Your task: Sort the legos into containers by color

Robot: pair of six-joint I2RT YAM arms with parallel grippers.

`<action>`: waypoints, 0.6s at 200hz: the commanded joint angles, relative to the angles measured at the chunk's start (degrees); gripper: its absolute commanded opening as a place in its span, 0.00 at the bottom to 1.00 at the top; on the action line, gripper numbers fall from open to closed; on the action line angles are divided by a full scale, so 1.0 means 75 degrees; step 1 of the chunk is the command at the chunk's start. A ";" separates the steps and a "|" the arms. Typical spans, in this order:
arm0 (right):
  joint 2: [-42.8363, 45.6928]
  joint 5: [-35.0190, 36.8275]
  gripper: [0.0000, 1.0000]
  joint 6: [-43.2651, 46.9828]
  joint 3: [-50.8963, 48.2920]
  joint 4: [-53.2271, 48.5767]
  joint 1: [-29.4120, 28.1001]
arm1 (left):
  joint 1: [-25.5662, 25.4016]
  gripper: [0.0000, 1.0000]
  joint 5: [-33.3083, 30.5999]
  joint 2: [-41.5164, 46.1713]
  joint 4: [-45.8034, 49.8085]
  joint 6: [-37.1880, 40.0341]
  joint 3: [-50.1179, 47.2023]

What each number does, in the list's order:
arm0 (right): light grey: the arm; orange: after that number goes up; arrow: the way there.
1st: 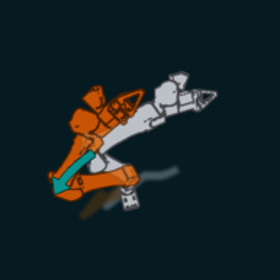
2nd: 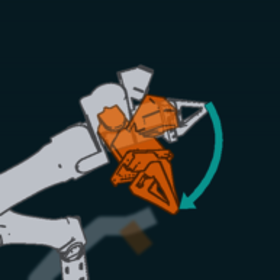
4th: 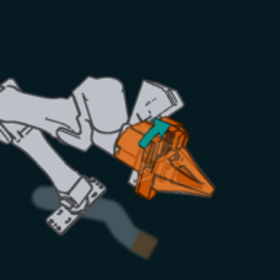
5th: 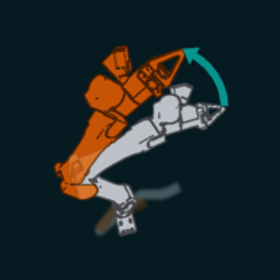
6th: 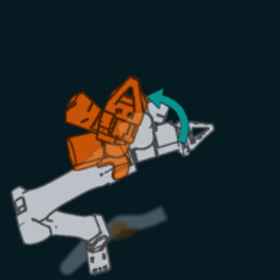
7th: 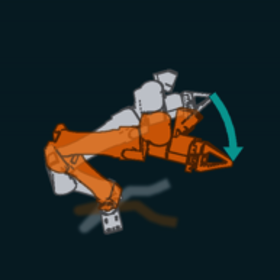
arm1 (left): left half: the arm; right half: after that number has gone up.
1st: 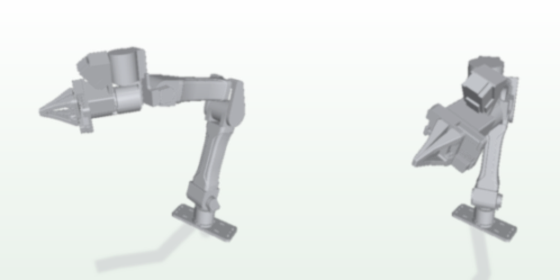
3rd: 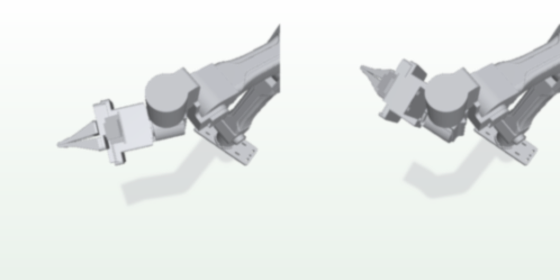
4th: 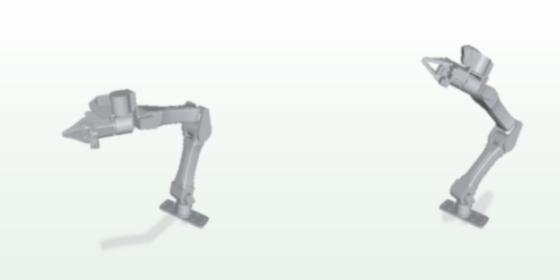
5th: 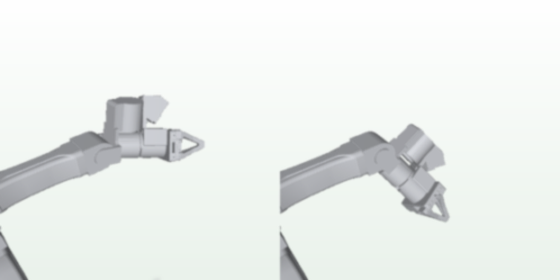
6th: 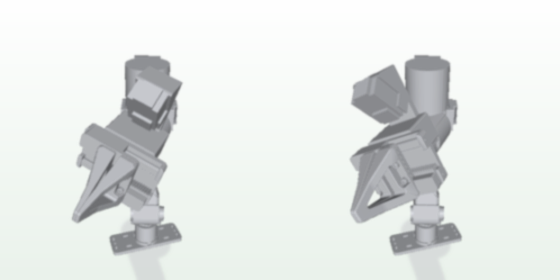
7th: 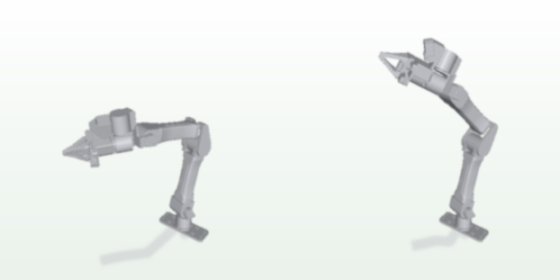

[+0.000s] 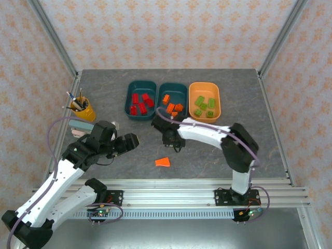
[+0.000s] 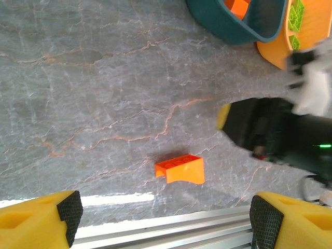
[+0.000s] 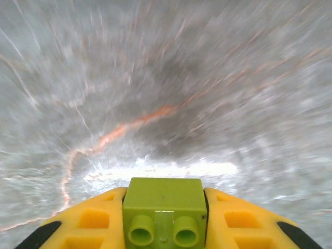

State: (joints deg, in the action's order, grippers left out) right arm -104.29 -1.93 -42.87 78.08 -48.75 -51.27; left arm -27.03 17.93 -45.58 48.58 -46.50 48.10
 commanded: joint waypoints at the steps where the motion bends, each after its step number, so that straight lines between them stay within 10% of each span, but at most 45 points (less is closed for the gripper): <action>1: 0.1005 0.0632 0.29 0.0730 0.0427 -0.0534 0.1054 | -0.0040 0.87 0.0060 -0.0541 -0.0814 -0.0017 0.0566; 120: -0.2275 -0.0638 0.28 0.2271 0.4168 0.0448 0.4877 | -0.0199 0.88 0.0137 -0.5055 -0.2747 0.0138 0.3977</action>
State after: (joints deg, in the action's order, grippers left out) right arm -116.53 -4.62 -26.85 104.73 -47.05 -16.82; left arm -28.14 18.24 -79.29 31.59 -46.48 72.51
